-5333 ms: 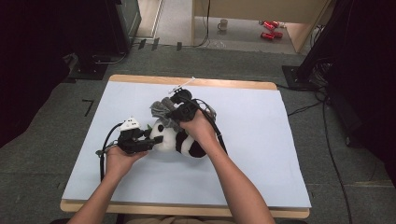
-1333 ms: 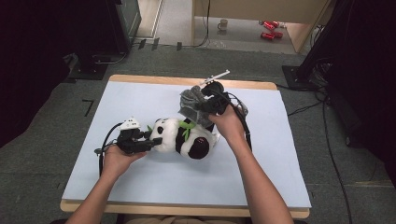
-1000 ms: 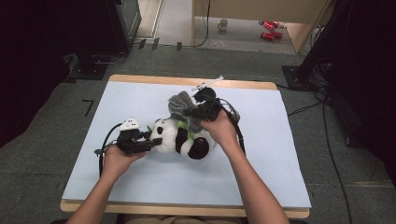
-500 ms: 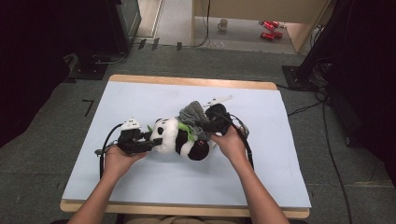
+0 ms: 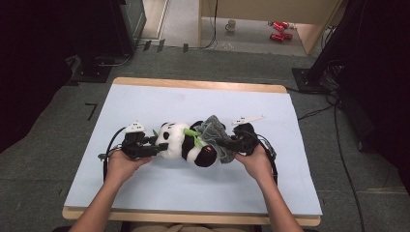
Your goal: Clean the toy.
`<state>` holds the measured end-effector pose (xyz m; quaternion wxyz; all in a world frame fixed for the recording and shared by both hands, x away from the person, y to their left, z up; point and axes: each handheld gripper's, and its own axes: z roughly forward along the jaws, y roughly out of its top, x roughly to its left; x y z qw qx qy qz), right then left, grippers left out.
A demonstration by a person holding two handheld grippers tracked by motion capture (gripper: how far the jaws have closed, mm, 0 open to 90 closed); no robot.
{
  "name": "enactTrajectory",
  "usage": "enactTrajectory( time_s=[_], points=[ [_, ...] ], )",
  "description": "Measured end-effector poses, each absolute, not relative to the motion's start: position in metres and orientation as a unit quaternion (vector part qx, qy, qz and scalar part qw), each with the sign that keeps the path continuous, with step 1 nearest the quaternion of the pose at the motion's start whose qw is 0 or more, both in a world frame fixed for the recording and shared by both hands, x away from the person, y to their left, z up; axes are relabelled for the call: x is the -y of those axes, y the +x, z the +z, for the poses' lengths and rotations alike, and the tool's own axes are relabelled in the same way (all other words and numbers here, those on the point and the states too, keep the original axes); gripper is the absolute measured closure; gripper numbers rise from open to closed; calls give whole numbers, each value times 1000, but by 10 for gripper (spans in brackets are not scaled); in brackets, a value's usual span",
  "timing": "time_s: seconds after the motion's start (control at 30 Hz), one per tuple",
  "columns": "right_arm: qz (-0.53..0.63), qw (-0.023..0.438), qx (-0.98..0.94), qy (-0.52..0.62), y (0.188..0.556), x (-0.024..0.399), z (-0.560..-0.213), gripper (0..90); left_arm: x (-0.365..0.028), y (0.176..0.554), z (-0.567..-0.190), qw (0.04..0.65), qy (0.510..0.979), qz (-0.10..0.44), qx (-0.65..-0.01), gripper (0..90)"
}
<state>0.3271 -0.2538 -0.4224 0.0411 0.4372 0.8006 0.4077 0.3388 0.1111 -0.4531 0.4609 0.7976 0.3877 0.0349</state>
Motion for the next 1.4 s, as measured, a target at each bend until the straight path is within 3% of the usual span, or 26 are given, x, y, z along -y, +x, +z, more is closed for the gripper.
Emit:
enactTrajectory(
  time_s=[0.3, 0.6, 0.97, 1.4],
  points=[
    [373, 30, -807, 457, 324, 270, -432, 760, -111, 346, -451, 466, 795, 27, -387, 473],
    [312, 52, -809, 495, 318, 297, -439, 759, -113, 351, -451, 474, 788, 21, -391, 461],
    [390, 86, -768, 501, 317, 315, -392, 760, -112, 346, -453, 474, 790, 32, -387, 461],
    [457, 96, -774, 428, 327, 268, -354, 759, -111, 335, -458, 480, 784, 56, -389, 457]
  ],
)
